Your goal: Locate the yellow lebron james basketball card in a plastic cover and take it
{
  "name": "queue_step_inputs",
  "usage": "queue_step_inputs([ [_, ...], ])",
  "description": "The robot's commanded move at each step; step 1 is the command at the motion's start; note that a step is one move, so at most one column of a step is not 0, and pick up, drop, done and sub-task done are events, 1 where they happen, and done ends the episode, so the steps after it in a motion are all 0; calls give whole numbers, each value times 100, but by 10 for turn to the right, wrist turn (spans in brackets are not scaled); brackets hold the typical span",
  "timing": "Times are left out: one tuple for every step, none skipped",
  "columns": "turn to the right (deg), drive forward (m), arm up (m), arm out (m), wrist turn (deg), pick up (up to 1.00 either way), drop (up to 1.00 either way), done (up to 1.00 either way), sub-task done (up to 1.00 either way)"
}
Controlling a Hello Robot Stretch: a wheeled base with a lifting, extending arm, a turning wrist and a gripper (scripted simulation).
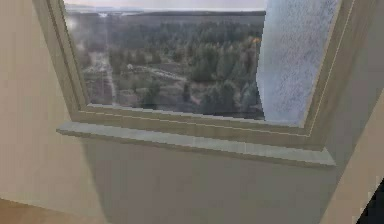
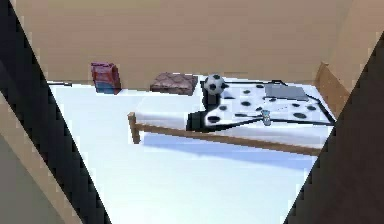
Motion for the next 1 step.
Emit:
queue_step_inputs([
  [90,0,0,0,0,0,0,0,0],
])
